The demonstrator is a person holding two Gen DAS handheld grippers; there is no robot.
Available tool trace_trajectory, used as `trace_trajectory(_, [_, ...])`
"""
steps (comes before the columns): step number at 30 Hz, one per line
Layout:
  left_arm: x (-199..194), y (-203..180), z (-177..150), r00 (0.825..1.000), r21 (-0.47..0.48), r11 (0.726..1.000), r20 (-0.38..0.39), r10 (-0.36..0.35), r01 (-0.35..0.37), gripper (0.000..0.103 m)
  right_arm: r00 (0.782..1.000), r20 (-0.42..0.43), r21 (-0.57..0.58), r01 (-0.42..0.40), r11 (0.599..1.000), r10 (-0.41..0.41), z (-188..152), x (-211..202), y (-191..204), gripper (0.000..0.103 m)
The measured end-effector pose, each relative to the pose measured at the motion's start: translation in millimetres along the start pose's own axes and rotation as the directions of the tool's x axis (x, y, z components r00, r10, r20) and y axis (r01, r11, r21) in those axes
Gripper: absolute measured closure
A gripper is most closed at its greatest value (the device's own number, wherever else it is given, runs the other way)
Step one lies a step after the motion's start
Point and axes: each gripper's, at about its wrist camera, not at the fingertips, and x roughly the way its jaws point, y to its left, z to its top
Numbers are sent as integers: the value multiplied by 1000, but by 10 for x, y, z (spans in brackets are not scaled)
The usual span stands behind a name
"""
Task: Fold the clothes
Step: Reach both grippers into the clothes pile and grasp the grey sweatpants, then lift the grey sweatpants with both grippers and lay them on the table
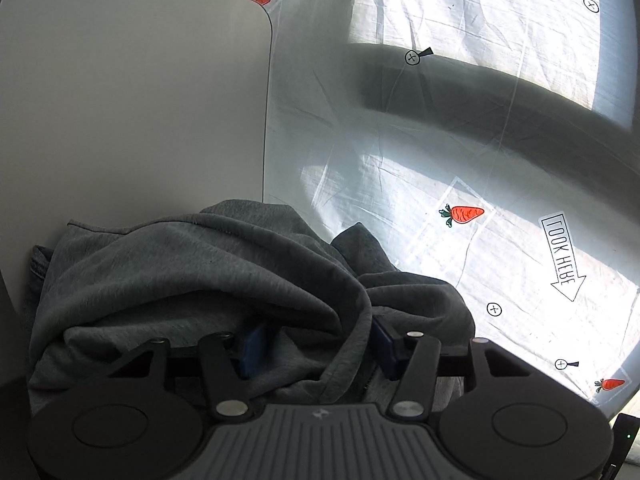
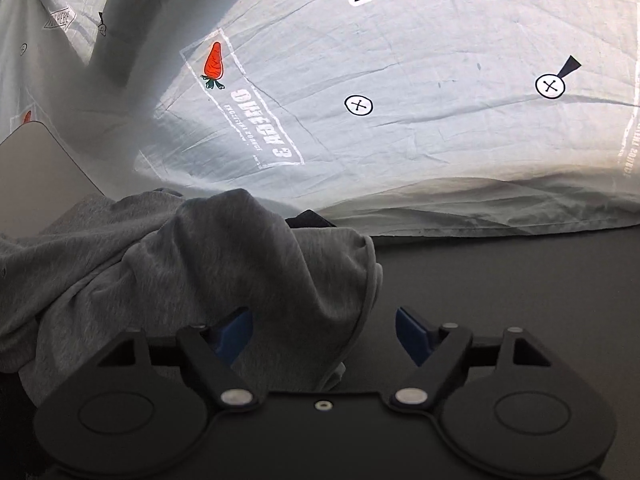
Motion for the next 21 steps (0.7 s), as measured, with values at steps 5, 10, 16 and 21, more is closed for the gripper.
trace_trajectory(5, [55,-61,-20,999,19,999,-3,50,-50,76,988,-20,113,-149,982,152,22,199,-109,74])
trace_trajectory(10, [-182,-127,0,993,57,992,42,106,-108,92,994,97,-47,-37,998,41,86,-393,15,99])
trace_trajectory(16, [-803,-291,0,987,90,989,118,110,-121,94,925,365,-261,209,942,-104,236,-1699,-107,99])
trace_trajectory(21, [-1466,-730,-182,985,125,990,169,43,-65,95,724,627,-242,533,811,-289,302,-3222,-517,99])
